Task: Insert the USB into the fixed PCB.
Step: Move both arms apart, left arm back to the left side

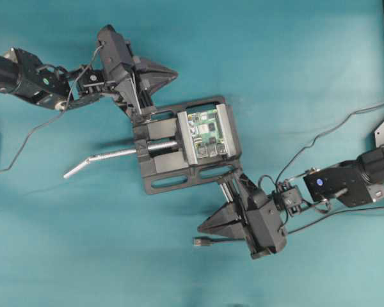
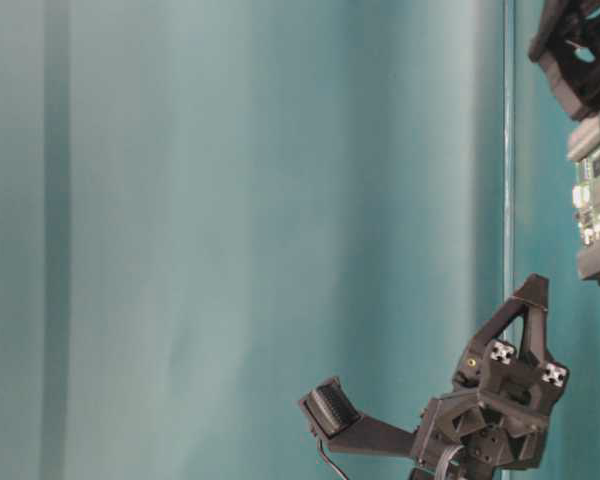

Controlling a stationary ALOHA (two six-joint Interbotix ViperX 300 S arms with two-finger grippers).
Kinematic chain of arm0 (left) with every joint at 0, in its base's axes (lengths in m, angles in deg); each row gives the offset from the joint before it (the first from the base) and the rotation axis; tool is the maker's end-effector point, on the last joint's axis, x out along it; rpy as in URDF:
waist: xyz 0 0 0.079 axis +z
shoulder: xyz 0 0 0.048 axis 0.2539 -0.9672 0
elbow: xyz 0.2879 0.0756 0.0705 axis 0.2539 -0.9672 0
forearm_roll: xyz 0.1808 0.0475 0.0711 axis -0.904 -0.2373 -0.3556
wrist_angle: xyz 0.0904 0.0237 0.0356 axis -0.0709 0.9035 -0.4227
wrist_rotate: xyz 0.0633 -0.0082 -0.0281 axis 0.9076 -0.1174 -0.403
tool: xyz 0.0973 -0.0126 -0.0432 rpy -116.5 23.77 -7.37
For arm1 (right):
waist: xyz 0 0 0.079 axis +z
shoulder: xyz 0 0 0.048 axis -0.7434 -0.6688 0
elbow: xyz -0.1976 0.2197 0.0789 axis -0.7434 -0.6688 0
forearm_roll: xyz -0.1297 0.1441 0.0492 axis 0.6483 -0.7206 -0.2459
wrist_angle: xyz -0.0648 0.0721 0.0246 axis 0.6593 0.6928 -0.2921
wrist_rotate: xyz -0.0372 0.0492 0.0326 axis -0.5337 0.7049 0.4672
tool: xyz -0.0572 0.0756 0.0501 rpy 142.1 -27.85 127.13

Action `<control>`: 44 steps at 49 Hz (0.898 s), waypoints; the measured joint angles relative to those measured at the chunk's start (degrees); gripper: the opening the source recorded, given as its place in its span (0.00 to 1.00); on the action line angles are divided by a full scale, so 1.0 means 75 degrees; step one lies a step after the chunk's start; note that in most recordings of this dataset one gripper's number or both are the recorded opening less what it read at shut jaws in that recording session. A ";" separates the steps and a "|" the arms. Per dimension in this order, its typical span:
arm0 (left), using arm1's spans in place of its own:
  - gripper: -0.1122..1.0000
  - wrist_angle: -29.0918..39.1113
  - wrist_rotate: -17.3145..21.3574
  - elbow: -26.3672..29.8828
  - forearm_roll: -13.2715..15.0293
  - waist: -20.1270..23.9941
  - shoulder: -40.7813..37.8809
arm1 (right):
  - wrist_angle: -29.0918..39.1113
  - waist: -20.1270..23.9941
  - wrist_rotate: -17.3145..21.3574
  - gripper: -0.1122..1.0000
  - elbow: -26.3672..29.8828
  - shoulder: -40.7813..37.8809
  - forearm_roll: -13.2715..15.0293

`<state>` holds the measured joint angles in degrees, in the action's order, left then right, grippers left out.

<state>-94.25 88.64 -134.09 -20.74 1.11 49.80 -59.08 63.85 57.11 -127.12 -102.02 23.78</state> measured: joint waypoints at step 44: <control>0.10 0.2578 0.0000 -0.1207 -0.0246 -0.0293 0.3223 | -0.0785 0.1055 0.0539 0.27 -0.0188 0.0000 -0.2836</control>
<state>-74.91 88.64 -143.14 -22.58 -1.08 73.97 -64.97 71.76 61.15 -128.52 -102.02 2.51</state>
